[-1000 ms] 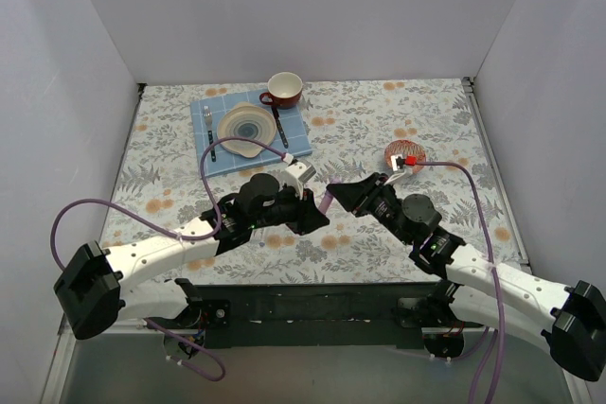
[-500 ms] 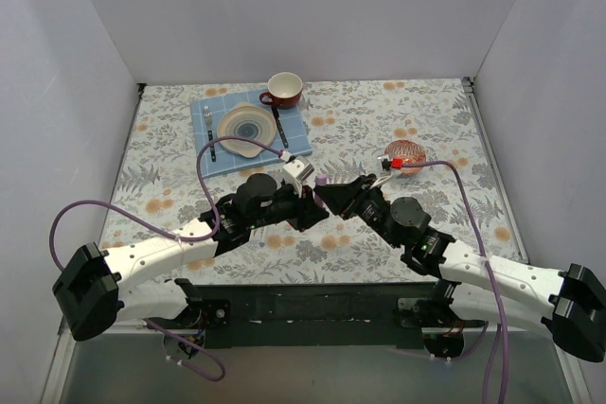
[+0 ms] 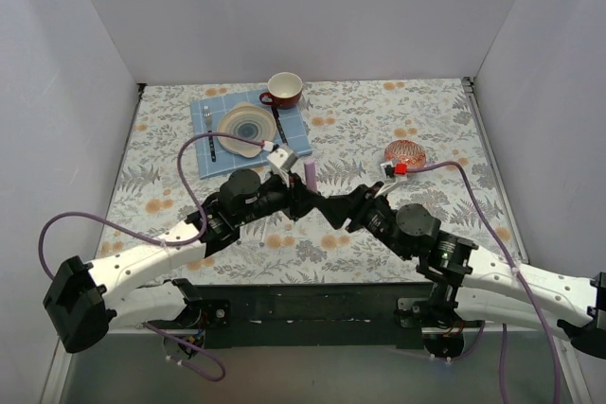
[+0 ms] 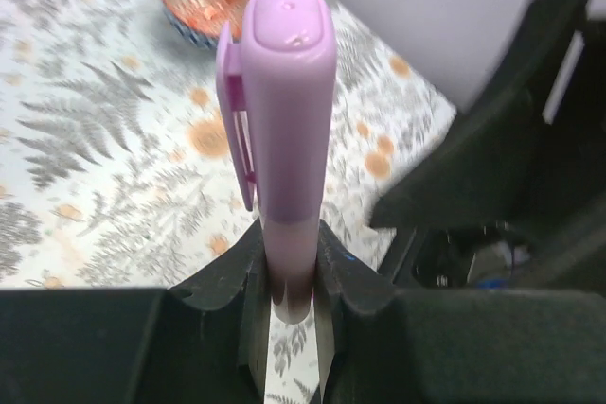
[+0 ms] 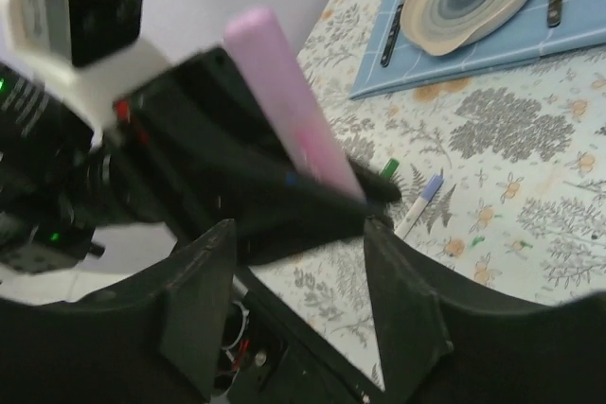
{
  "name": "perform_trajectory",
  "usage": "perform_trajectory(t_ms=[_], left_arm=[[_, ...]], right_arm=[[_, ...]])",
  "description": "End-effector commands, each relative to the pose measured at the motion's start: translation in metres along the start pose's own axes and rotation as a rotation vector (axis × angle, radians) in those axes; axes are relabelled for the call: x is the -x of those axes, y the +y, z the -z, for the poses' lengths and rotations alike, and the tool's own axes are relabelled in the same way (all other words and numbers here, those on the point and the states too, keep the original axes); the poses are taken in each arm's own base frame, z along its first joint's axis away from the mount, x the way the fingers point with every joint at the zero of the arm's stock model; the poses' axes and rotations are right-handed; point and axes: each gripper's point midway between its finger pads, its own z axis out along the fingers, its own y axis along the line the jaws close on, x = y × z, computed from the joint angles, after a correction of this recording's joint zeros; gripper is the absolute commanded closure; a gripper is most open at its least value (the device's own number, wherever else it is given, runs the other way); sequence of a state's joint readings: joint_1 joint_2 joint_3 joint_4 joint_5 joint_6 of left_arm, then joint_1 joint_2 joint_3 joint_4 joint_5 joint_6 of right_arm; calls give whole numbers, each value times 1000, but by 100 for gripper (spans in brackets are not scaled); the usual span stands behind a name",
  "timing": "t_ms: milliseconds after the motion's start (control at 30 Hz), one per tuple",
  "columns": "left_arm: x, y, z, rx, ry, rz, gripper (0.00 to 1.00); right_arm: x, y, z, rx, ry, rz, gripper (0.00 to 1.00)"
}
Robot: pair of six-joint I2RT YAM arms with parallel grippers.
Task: Insert the pens into the pen caps
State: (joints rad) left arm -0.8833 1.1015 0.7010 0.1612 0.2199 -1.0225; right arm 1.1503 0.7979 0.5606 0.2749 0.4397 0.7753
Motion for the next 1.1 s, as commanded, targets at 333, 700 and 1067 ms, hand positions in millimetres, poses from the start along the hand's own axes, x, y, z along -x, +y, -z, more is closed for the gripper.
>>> perform_trajectory(t_ms=[333, 700, 1067], left_arm=[[-55, 54, 12, 303, 209, 252, 100], [-163, 96, 9, 576, 577, 465, 96], [-185, 107, 28, 682, 675, 469, 79]], right_arm=[[14, -45, 63, -145, -39, -14, 13], [10, -53, 66, -179, -16, 25, 11], [7, -51, 65, -181, 10, 32, 11]])
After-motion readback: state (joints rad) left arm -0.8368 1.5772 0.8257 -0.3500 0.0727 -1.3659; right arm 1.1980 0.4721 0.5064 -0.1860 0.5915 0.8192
